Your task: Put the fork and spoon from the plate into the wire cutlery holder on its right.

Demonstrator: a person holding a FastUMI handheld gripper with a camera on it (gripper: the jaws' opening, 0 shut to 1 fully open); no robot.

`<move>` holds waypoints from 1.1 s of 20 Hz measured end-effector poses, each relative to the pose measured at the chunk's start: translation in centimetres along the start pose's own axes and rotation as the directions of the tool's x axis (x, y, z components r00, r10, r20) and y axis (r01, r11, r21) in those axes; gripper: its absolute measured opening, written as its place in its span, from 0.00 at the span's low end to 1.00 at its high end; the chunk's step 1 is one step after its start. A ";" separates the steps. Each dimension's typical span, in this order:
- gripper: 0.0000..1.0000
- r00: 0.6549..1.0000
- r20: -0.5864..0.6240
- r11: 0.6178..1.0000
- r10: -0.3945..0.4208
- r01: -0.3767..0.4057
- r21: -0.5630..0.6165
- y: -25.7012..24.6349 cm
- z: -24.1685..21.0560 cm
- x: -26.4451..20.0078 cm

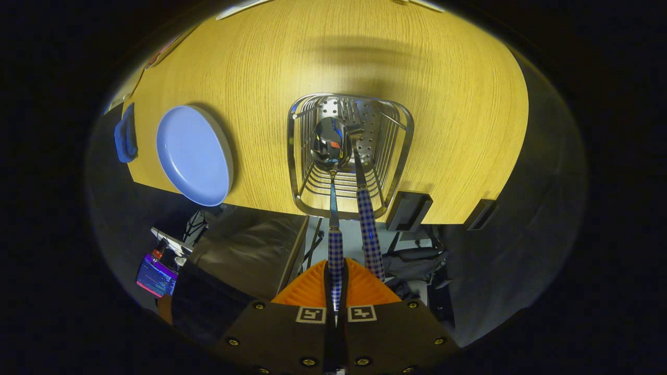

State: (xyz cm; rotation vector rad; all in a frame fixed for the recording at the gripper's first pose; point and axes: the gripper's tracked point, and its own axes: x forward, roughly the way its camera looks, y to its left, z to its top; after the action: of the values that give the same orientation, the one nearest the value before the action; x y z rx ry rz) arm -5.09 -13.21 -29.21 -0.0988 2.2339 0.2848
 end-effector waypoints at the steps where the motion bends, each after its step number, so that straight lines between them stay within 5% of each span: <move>1: 0.01 1.000 -0.013 1.000 0.000 0.000 -0.001 -0.1 0.2 0.0; 8: 0.08 0.998 -0.068 0.999 -0.002 -0.001 -0.033 -0.2 0.1 -0.6; 22: 0.23 0.995 0.074 0.996 -0.060 0.065 -0.059 -1.7 0.1 -3.8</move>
State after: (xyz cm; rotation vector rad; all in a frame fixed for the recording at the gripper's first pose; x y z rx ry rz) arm -2.40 -14.94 -26.61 -0.1887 2.1467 0.3184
